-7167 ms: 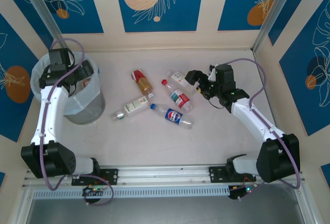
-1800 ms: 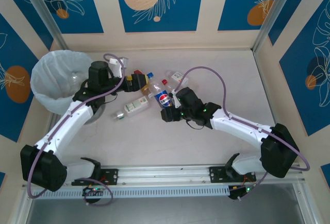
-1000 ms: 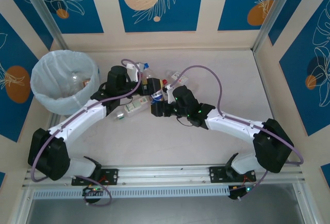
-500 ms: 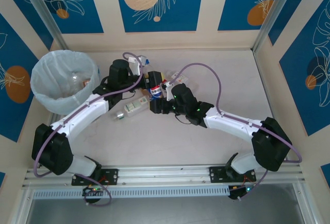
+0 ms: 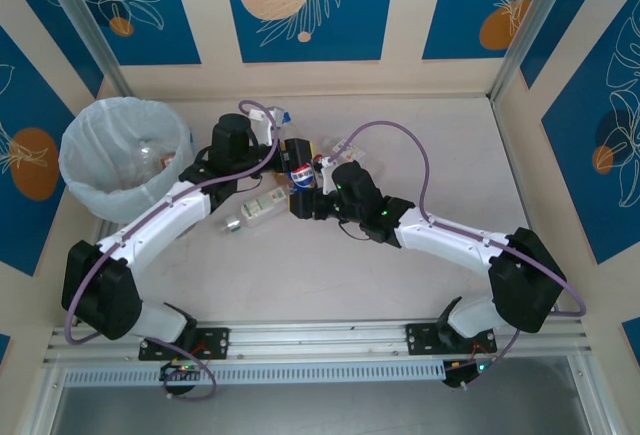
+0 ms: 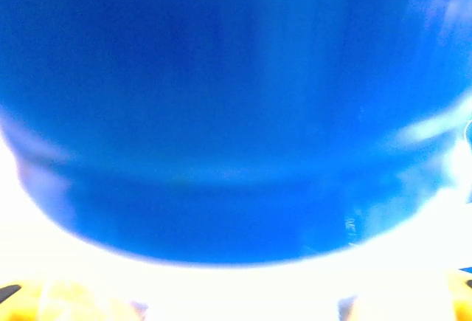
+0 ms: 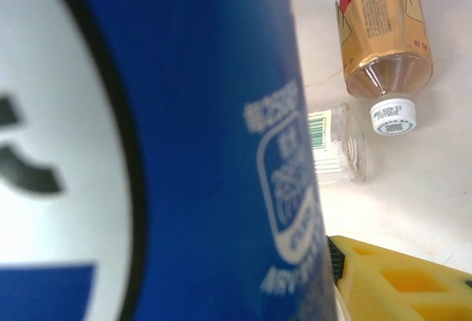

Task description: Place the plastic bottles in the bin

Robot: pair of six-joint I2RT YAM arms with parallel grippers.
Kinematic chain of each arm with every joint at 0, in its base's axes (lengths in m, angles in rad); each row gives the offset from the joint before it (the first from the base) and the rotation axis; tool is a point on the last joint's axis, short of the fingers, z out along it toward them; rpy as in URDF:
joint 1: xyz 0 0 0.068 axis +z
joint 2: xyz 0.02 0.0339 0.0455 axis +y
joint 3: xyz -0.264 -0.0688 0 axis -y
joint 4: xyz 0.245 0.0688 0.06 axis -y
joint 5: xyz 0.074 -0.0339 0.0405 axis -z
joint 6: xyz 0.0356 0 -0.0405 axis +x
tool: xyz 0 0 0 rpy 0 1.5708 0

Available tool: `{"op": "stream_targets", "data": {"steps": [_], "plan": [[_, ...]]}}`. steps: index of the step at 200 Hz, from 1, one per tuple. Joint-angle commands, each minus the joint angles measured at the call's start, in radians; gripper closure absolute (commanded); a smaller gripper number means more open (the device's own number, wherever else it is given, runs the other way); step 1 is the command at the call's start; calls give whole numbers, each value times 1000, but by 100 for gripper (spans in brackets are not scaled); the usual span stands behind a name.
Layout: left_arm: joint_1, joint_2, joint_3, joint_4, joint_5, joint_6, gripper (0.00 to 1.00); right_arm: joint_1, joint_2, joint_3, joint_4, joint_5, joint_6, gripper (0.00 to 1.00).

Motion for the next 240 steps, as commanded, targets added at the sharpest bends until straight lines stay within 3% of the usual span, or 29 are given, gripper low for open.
{"op": "stream_targets", "data": {"steps": [1,59,129,209,229,240], "plan": [[-21,10,33,-36,16,19,44,14,-11,37,95,-23,-64,36],[-19,13,69,-84,-16,36,46,12,-68,-25,123,-5,-80,0],[-14,4,115,-178,-110,81,48,-3,-159,-68,108,17,-145,0],[26,-11,199,-300,-284,126,48,-85,-271,-158,206,69,-29,1],[54,-19,249,-342,-278,161,48,-104,-276,-173,199,88,15,0],[98,-15,287,-343,-151,140,47,-118,-273,-178,194,82,40,0]]}}
